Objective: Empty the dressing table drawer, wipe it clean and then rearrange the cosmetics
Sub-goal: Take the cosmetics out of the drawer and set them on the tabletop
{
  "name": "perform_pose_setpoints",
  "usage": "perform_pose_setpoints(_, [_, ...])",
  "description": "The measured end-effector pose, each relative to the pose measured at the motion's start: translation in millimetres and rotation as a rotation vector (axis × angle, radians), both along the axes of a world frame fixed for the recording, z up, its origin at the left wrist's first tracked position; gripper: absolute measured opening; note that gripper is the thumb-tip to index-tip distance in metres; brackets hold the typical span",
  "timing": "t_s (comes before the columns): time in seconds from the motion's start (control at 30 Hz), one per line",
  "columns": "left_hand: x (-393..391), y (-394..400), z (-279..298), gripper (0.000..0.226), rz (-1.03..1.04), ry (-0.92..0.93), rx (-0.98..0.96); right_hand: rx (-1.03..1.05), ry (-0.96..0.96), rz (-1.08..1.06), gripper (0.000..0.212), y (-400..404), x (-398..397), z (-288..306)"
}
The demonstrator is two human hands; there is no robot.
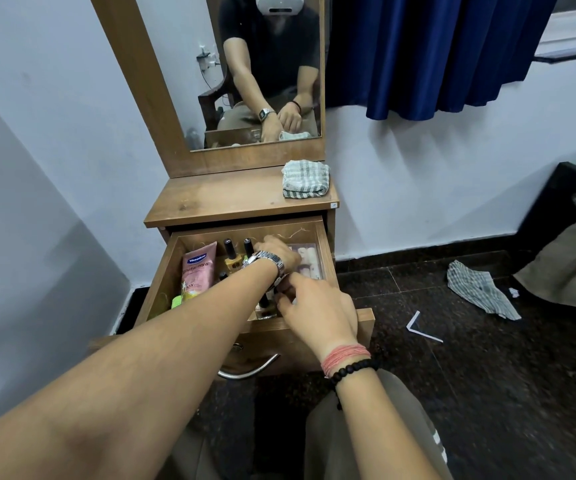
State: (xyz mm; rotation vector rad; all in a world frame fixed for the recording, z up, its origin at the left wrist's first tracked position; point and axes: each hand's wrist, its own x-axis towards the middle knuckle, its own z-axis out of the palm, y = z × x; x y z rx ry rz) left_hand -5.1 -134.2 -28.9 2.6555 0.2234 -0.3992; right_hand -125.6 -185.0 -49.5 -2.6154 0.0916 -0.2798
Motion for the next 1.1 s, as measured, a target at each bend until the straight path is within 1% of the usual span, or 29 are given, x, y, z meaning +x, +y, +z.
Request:
perform_pose_setpoints(0.37, [-4, 8, -6, 0.064, 0.048, -0.092, -0.121, -0.015, 0.008, 0.024, 0.021, 0, -1, 0])
perform_pose_setpoints(0.5, [-7, 12, -7, 0.06, 0.055, -0.123, -0.124, -0.014, 0.014, 0.034, 0.02, 0, -2, 1])
perform_pose_setpoints(0.6, [-6, 15, -6, 0.048, 0.082, -0.149, -0.124, -0.029, 0.013, 0.029, 0.021, -1, -2, 1])
perform_pose_setpoints(0.7, [-2, 20, -4, 0.025, 0.099, -0.166, -0.164, -0.017, 0.024, 0.031, 0.023, -1, -2, 0])
perform_pose_setpoints(0.73, [1, 21, -3, 0.021, 0.107, -0.161, -0.191, -0.007, 0.029, 0.031, 0.023, -1, -1, -1])
perform_pose_setpoints(0.77, [3, 23, -2, 0.022, 0.117, -0.149, -0.227, 0.002, 0.035, 0.03, 0.023, -1, -1, -1])
perform_pose_setpoints(0.83, [7, 24, 1, 0.036, 0.135, -0.119, -0.301, 0.016, 0.049, 0.026, 0.023, -1, 0, -3])
perform_pose_setpoints(0.9, [8, 24, 3, 0.044, 0.147, -0.104, -0.334, 0.024, 0.053, 0.022, 0.024, -2, 1, -4])
perform_pose_setpoints(1.1, [12, 34, 3, 0.038, 0.174, -0.134, -0.392, 0.022, 0.051, 0.02, 0.024, -1, 3, -7])
